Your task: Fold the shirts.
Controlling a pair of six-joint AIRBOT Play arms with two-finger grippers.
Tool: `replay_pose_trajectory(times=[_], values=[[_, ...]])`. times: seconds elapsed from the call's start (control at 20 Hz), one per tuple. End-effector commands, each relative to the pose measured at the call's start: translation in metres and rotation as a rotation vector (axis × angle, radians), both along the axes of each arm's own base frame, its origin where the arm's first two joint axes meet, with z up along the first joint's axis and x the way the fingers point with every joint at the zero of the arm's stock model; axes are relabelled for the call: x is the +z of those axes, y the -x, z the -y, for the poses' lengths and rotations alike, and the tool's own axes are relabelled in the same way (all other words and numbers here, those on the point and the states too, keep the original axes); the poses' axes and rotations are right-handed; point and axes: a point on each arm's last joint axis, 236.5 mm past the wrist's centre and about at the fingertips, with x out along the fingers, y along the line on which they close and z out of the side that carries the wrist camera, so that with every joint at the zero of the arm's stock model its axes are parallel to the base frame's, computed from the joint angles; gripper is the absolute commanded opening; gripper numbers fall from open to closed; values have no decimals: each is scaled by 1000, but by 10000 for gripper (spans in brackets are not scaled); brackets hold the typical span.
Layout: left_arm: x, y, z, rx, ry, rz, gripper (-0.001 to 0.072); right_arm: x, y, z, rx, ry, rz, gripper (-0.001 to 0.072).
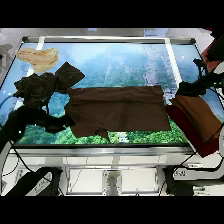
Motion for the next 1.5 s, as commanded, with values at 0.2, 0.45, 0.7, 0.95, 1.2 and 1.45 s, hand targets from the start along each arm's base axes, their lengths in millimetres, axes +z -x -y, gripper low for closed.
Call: replay_pose_trajectory(times=[0.2,0.45,0.7,0.95,1.2,1.45], values=[[-47,24,32,-92,-54,60,543,47,2,-27,48,-74,127,387],[-55,18,14,-89,-144,81,543,71,6,-37,73,-85,191,387],[-54,14,26,-40,-86,82,475,78,6,-40,77,-95,211,387],[-50,22,37,-21,-30,40,13,78,7,-40,81,-94,208,385],[-36,62,44,-116,-2,-124,12,60,27,-25,93,-24,111,379],[17,42,49,-158,21,40,12,-42,102,-34,61,-96,-180,388]])
